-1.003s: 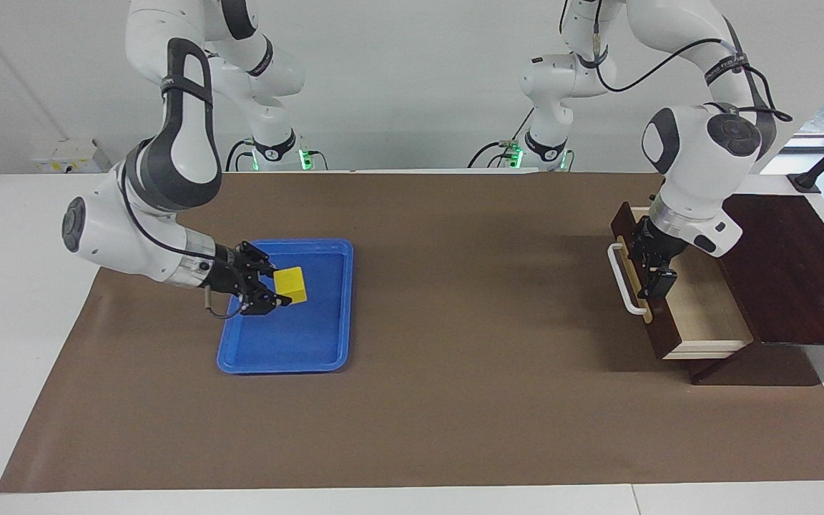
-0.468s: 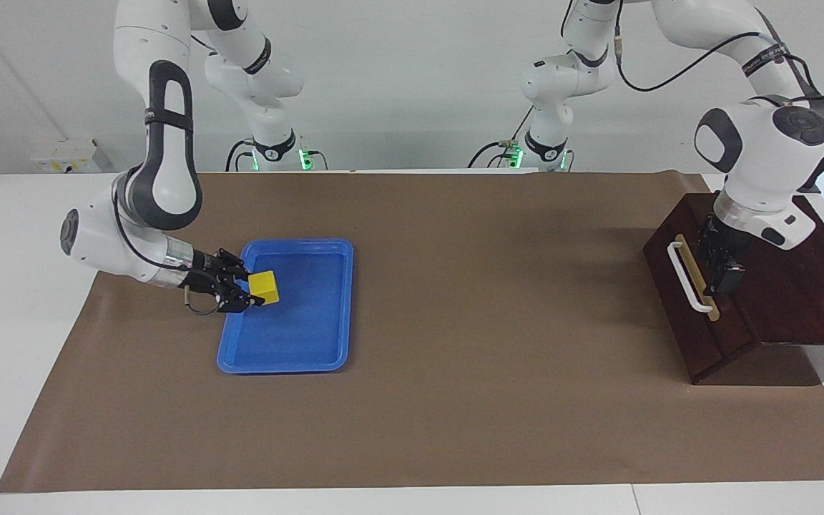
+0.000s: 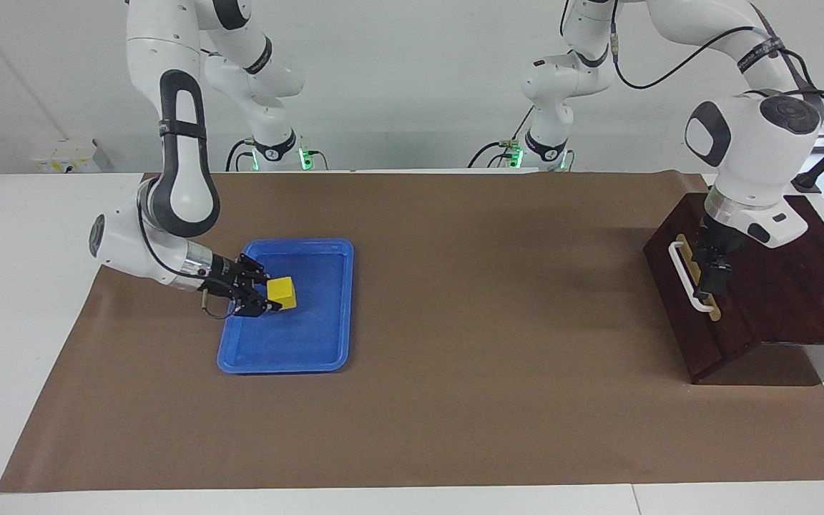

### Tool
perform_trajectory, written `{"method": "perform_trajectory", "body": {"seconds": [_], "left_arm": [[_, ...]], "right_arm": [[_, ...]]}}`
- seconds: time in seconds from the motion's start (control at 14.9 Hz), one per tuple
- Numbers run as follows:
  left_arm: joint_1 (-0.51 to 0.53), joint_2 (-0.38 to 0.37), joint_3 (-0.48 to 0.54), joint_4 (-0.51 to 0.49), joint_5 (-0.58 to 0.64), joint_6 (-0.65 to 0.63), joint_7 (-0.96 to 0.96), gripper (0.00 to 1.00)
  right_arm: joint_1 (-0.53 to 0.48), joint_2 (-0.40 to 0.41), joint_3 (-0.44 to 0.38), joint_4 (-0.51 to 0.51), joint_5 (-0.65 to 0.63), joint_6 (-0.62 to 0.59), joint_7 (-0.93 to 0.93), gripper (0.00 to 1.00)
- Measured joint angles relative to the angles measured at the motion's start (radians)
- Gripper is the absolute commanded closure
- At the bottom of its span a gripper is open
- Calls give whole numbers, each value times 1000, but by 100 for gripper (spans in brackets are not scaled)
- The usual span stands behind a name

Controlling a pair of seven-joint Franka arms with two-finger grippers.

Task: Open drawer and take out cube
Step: 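Lower the cube with the right gripper while the left gripper shuts the drawer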

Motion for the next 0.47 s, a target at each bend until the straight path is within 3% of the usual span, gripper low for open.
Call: {"method": "perform_trajectory", "body": {"seconds": [0.27, 0.47], "left_arm": [[-130, -26, -13, 124, 0, -176, 42, 0], [-215, -70, -19, 146, 0, -276, 286, 0]], "right_arm": [[24, 0, 0, -54, 31, 56, 0, 100], [24, 0, 0, -73, 40, 67, 0, 100]]}}
